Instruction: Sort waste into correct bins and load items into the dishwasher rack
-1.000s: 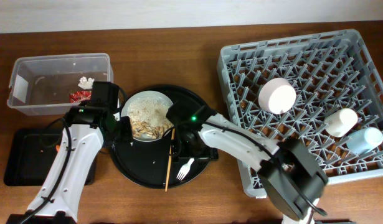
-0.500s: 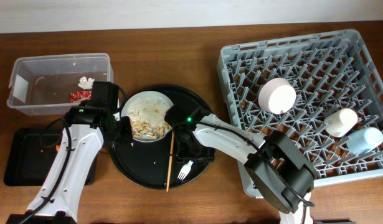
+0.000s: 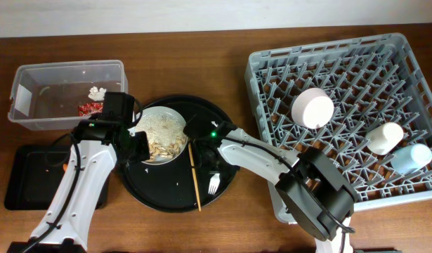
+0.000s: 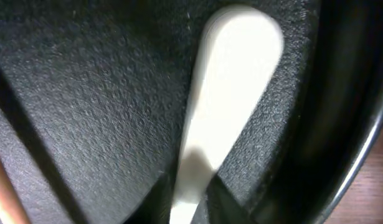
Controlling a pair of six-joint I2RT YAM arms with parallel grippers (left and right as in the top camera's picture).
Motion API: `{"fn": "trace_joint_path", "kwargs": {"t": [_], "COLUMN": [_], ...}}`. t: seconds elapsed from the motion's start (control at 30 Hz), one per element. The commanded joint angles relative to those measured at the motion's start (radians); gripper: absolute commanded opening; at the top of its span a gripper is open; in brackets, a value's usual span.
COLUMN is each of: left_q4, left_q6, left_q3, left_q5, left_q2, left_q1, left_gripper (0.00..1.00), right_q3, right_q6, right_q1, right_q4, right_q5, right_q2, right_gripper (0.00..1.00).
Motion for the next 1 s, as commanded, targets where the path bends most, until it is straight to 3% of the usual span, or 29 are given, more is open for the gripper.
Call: {"fn": "trace_joint_path", "kwargs": {"t": [0.0,0.43,0.6,0.77,0.87,0.97], "left_q4": [-0.001,-0.001,-0.001,-0.001,-0.001,-0.001], "left_q6": [-0.013,-0.013,-0.013,-0.013,-0.013,-0.013], "left_q3": [-0.01,-0.01,-0.01,-0.01,-0.01,-0.01], "left_q5": [0.006,0.006,0.006,0.006,0.006,0.006], "left_q2": [-0.007,-0.007,-0.007,-0.007,-0.007,-0.007], "left_q1": [0.005,0.005,0.005,0.005,0.005,0.005], "left_gripper": [0.49,0.49,0.49,0.49,0.49,0.49], "right_q3": [0.0,0.002,0.002,0.001,0.001,0.001], "right_q6": [-0.014,-0.035,-0.138,-0.14,-0.14,-0.141], "right_q1": [0.006,0.006,0.006,0.006,0.006,0.006], "right_q4": [-0.002,-0.005,0.037,0.044,0.044,0.042], "right_q5": [-0.023,-0.032,-0.162,-0.189,-0.19,-0.192], "right_q2": [0.032,0.031,0.031,0.031,0.031,0.031], "right_gripper": [0.12,0.12,0.12,0.12,0.04,0.04]}}
